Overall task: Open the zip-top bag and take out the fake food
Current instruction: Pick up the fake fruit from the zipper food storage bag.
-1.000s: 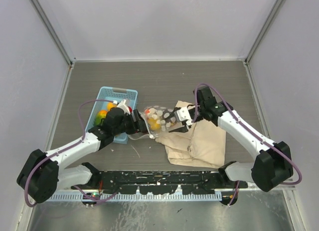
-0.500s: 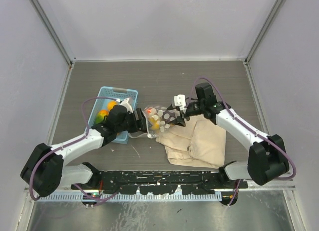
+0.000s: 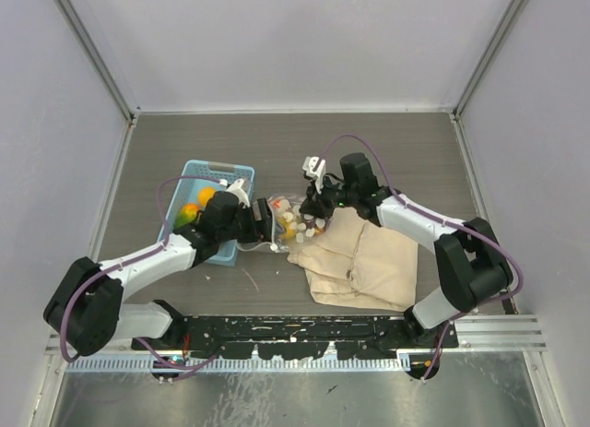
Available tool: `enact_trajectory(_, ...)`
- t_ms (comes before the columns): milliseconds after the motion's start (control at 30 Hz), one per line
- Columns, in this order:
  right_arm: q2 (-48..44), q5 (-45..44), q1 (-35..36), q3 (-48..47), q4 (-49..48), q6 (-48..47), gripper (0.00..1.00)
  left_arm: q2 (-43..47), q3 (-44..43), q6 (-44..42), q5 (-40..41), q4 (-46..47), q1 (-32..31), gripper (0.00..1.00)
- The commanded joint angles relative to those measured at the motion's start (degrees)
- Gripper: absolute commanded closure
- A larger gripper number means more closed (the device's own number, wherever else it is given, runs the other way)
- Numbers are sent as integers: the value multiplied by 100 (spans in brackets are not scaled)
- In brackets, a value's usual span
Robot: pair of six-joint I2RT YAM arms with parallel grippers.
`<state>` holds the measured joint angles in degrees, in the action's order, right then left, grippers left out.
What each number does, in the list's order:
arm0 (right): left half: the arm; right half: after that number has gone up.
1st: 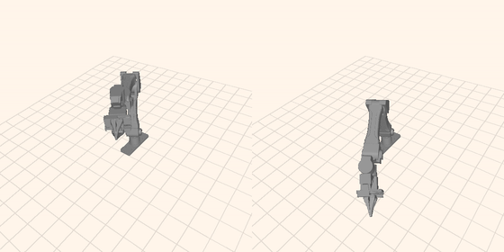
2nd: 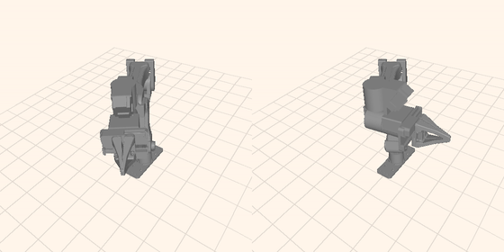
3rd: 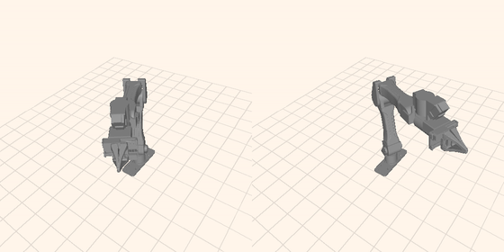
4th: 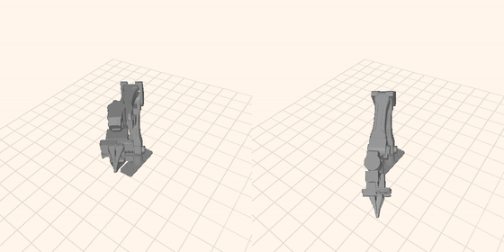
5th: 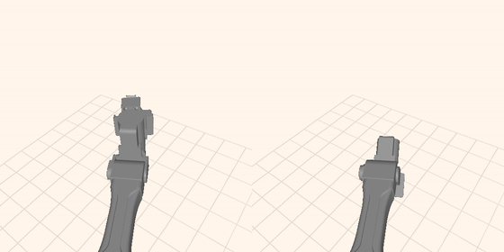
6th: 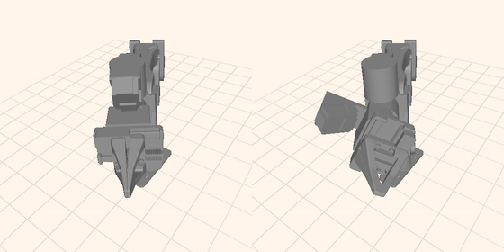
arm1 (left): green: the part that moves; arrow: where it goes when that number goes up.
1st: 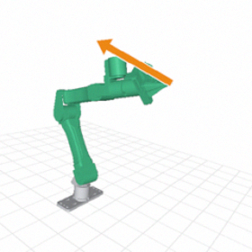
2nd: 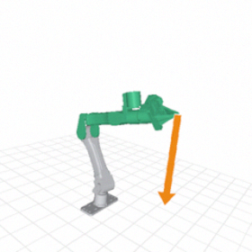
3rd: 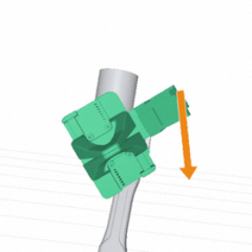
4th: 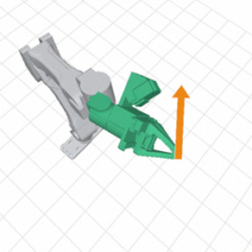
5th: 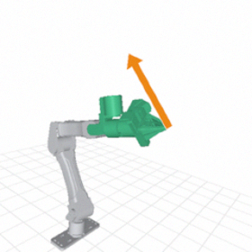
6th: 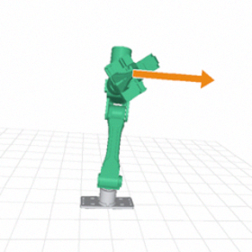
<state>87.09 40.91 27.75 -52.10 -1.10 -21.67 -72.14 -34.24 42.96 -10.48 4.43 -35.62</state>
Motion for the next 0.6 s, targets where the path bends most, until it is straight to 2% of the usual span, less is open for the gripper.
enact_trajectory(0,122,-640,363,-427,-150,384,80,-155,-328,-143,-7,340,-35,19)
enact_trajectory(267,526,-1256,530,-743,263,274,89,-446,-533,-234,124,278,-57,16)
enact_trajectory(500,888,-1193,593,-1068,817,64,93,-745,-768,-288,210,250,-92,13)
enact_trajectory(567,950,-1094,608,-1166,974,2,94,-813,-812,-305,226,243,-118,9)
